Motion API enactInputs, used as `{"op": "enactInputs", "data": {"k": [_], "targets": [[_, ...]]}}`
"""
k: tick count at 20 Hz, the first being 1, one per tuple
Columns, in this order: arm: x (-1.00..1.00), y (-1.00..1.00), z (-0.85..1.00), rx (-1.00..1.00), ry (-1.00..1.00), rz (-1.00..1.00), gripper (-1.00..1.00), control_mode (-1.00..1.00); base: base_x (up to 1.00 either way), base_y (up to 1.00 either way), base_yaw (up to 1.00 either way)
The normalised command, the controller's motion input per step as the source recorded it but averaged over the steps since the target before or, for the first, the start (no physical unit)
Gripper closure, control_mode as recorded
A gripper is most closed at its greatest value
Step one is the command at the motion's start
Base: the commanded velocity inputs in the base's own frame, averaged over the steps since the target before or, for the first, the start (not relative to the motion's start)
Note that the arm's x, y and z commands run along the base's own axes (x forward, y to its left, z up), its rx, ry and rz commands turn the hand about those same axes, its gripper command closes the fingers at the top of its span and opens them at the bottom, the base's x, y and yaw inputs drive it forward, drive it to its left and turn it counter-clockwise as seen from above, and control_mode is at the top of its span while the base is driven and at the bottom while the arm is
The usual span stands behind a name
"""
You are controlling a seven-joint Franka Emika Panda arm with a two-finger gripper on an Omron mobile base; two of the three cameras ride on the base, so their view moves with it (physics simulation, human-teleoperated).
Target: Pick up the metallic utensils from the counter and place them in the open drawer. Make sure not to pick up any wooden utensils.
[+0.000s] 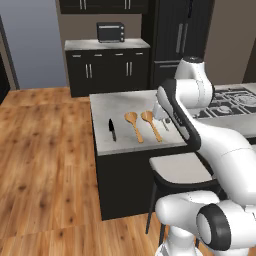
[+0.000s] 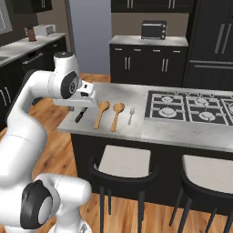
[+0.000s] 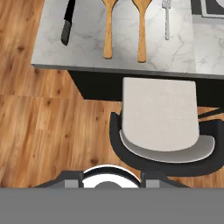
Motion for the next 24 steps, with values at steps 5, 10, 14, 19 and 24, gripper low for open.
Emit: {"op": "enactInputs", "data": {"k": [5, 10, 14, 19, 24], "targets": [[0.00, 0.30, -0.12, 0.00, 0.00, 0.00, -1.00, -1.00, 0.00, 0.00, 0.00], [0.28, 0.69, -0.21, 0.02, 0.06, 0.00, -1.00, -1.00, 0.00, 0.00, 0.00], [0.33, 0.71, -0.22, 0.03, 0.07, 0.00, -1.00, -1.00, 0.00, 0.00, 0.00], [0.57, 0.59, -0.29, 0.01, 0.07, 0.00, -1.00, -1.00, 0.00, 0.00, 0.00], [0.64, 0.26, -0.30, 0.00, 0.08, 0.00, -1.00, -1.00, 0.00, 0.00, 0.00]]}}
